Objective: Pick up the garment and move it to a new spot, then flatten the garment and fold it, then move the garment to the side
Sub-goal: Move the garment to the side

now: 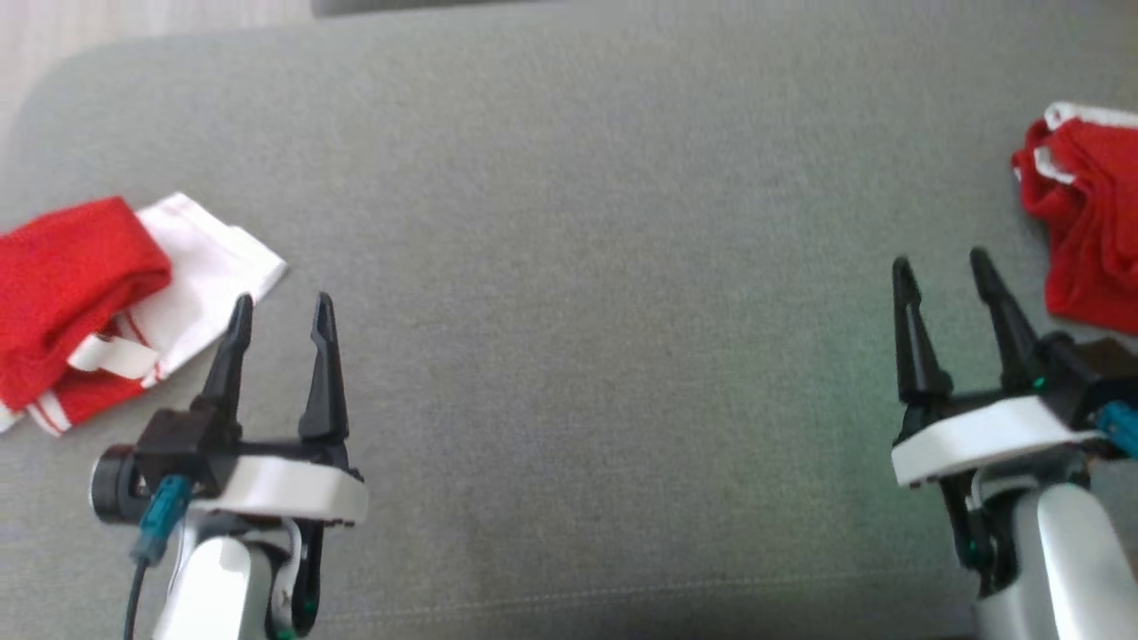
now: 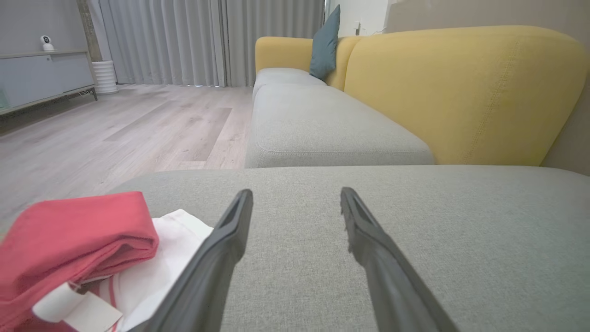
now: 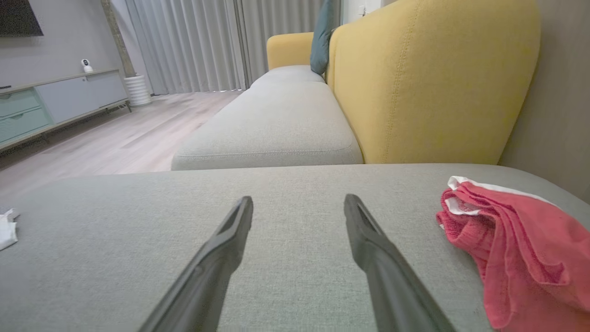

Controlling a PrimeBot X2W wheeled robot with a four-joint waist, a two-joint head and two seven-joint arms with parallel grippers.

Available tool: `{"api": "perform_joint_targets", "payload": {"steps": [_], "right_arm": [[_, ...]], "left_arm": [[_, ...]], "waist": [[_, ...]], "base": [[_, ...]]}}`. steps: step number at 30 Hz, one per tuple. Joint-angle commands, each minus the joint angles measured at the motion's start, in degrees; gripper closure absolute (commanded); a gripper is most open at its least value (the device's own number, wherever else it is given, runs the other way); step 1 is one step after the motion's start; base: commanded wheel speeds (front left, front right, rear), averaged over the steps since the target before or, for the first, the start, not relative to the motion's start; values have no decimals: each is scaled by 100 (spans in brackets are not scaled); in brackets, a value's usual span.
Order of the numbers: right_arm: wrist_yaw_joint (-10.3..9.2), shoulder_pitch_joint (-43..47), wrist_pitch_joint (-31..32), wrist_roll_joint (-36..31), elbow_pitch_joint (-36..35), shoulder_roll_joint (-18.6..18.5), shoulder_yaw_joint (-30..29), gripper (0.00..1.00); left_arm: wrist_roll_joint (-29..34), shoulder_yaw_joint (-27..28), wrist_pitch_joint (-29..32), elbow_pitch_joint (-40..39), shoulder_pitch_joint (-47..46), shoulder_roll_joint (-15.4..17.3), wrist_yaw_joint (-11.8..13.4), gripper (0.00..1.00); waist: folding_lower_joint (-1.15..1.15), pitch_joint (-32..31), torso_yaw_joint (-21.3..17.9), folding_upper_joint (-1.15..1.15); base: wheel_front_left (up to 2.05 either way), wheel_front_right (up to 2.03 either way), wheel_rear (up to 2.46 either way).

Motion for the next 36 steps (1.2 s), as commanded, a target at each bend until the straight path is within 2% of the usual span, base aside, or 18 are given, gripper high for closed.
{"api": "perform_joint_targets", "payload": {"steps": [1,11,23,36], "right_arm": [[-4,-15,10,47,-243,20,137,0],[-4,566,255,43,-602,48,125,0],[-4,882,449,17,-965,66,78,0],[-4,855,464,65,-969,75,109,0]], "left_arm": [[-30,205,8,-158,-83,83,39,0],[-17,69,186,-209,319,89,118,0],[-62,41,334,-272,529,151,193,0],[-85,17,363,-273,497,183,264,0]], "waist": [[0,-193,79,0],[0,-677,137,0],[0,-863,121,0],[0,-887,80,0]], "base": [[0,0,0],[0,0,0],[0,0,0],[0,0,0]]}}
